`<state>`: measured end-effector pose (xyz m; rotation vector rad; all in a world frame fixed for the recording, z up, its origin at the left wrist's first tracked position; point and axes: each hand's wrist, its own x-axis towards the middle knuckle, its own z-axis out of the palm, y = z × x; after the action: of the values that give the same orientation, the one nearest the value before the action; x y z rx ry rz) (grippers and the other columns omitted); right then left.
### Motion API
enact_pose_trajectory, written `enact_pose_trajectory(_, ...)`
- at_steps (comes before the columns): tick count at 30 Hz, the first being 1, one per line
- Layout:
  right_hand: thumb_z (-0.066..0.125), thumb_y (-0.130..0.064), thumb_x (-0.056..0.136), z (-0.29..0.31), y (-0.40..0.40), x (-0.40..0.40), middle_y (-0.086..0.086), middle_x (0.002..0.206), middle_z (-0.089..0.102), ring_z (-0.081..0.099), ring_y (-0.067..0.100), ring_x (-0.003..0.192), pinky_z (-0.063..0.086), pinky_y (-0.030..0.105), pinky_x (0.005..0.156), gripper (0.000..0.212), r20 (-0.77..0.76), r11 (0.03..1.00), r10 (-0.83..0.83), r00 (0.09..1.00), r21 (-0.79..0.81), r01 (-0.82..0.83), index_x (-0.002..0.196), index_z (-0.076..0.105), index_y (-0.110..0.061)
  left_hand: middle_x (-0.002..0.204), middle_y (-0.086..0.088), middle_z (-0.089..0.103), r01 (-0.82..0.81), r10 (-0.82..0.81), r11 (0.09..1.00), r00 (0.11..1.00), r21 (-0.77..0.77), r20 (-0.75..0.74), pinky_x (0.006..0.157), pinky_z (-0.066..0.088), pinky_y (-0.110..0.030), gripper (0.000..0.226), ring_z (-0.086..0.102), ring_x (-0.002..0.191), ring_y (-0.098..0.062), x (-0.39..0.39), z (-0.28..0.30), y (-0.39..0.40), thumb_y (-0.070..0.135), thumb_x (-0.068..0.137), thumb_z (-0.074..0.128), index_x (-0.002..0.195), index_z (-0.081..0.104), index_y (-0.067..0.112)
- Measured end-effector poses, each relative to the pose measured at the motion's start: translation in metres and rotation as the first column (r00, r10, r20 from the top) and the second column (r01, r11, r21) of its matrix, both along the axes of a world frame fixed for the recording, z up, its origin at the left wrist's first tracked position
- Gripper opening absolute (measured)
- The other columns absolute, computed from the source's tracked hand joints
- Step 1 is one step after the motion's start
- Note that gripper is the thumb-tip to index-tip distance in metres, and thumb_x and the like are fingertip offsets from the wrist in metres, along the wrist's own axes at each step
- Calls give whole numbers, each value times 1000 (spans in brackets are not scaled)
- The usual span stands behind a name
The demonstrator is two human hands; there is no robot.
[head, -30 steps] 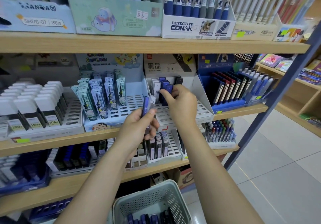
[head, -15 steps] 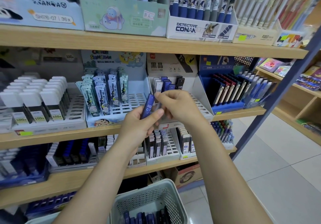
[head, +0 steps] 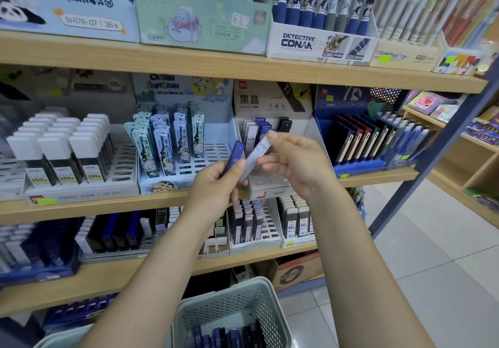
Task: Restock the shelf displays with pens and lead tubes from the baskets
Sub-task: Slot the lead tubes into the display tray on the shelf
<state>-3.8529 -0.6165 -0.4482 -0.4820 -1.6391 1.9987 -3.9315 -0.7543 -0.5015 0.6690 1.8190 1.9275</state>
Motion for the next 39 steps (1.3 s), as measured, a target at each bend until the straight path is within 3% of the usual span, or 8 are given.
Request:
enact_pose_trajectory(4,52,-16,104,3,12,4,13,87,73,72,21,73,60,26,68,20,-142,990,-135,981,10,138,108,66,-2,78,-4,63,66,-70,996,995,54,66,49,42,-14,20,50,58,-11,-1,1,-1,26,104,52,92,68,21)
enact_pose_trajectory(8,55,-14,102,2,17,5,12,92,73,72,25,84,60,31,80,17,-152,973,-167,974,136,188,110,67,-5,69,5,67,75,-76,995,997,62,27,46,37,-15,16,53,55,-11,-3,2,-3,21,107,44,108,59,26)
enact_pose_trajectory(12,57,-10,100,-6,13,-4,1,86,71,70,22,77,61,32,77,11,-118,958,-124,985,244,149,99,68,-13,68,0,69,28,-28,999,1000,43,14,42,35,-15,7,56,52,-17,-4,1,-2,21,107,46,103,49,17)
enact_pose_trajectory(17,54,-8,102,-14,13,-12,1,95,69,68,18,75,60,27,73,17,-63,924,-81,995,369,99,111,67,-3,74,1,71,5,-8,997,999,74,42,44,32,-26,10,62,58,-17,-5,0,-5,20,102,55,99,55,11)
enact_pose_trajectory(20,55,-9,101,-14,14,-17,0,92,69,66,17,74,59,28,71,16,-42,911,-90,995,399,99,109,68,-7,76,0,71,2,-6,997,999,75,46,45,33,-27,9,64,61,-18,-6,1,-6,20,101,58,96,58,12)
enact_pose_trajectory(25,65,-11,96,-13,11,-27,1,85,69,58,9,55,52,24,57,12,-104,845,-237,966,468,258,100,75,-16,76,1,71,-6,2,998,998,66,71,46,34,-27,8,64,62,-18,-6,2,-7,21,100,59,95,60,15)
enact_pose_trajectory(30,71,-11,91,-18,14,-38,-11,82,68,54,0,70,45,21,72,15,-186,780,-306,934,514,358,93,78,-24,76,1,71,2,-7,998,997,70,73,48,34,-28,8,64,61,-17,-7,1,-8,21,100,59,95,59,16)
enact_pose_trajectory(39,67,-16,95,-20,9,-41,-15,75,63,53,-6,65,43,15,68,15,-129,750,-356,925,552,365,105,78,-18,76,-1,71,-7,-7,993,993,115,114,52,39,-26,14,63,62,-13,-7,4,-6,13,104,51,106,65,14)
